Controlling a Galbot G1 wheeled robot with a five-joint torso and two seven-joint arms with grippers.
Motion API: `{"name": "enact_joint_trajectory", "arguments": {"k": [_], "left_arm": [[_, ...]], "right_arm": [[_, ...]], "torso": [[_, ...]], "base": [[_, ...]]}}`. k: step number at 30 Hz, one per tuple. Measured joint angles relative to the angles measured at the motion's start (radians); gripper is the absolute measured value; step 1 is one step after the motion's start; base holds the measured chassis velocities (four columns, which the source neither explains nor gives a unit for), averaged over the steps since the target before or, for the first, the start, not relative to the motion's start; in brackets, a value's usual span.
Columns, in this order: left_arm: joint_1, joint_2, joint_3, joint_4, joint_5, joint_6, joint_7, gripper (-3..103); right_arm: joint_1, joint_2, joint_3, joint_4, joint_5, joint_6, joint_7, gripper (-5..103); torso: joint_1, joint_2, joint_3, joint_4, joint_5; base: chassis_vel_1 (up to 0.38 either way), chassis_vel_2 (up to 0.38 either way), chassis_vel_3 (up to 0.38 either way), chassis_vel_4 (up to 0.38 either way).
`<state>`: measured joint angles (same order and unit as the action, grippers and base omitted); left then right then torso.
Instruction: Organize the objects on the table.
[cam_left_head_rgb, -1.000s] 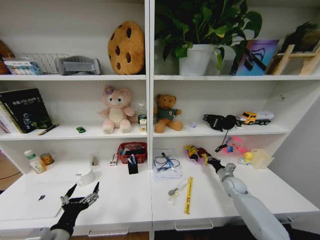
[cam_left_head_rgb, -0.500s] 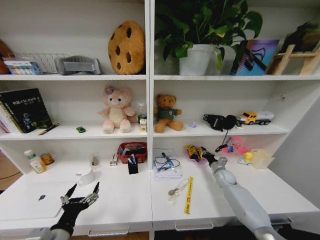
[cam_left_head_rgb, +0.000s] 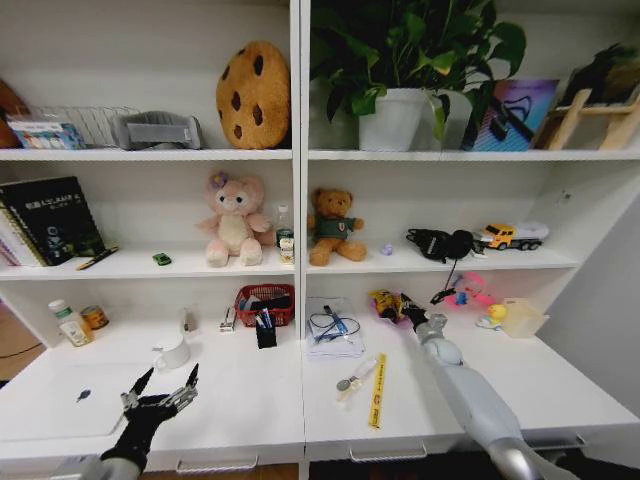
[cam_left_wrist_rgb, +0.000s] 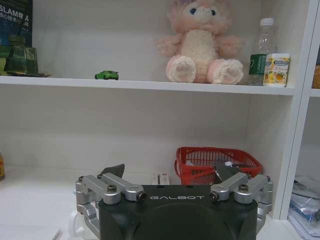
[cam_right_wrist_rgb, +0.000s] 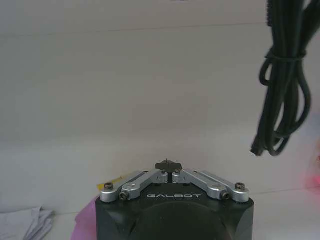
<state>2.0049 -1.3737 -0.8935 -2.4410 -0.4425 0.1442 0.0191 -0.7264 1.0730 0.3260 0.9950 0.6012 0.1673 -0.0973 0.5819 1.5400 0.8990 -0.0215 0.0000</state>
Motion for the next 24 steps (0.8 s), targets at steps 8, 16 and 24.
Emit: {"name": "enact_joint_trajectory", "arguments": {"k": [8, 16, 24], "left_arm": [[0.000, 0.000, 0.000, 0.000, 0.000, 0.000, 0.000, 100], [0.000, 0.000, 0.000, 0.000, 0.000, 0.000, 0.000, 100], [0.000, 0.000, 0.000, 0.000, 0.000, 0.000, 0.000, 100]], "right_arm": [[-0.031, -0.008, 0.013, 0.021, 0.020, 0.002, 0.011, 21], [-0.154, -0.059, 0.054, 0.189, 0.099, -0.067, -0.036, 48], [-0.426, -0.108, 0.200, 0.502, 0.130, -0.110, 0.033, 76]], "torso": [[0.000, 0.000, 0.000, 0.0003, 0.0000], [0.000, 0.000, 0.000, -0.0002, 0.0000], [0.000, 0.000, 0.000, -0.0002, 0.0000]], "base": [[0.000, 0.000, 0.000, 0.000], [0.000, 0.000, 0.000, 0.000], [0.000, 0.000, 0.000, 0.000]]}}
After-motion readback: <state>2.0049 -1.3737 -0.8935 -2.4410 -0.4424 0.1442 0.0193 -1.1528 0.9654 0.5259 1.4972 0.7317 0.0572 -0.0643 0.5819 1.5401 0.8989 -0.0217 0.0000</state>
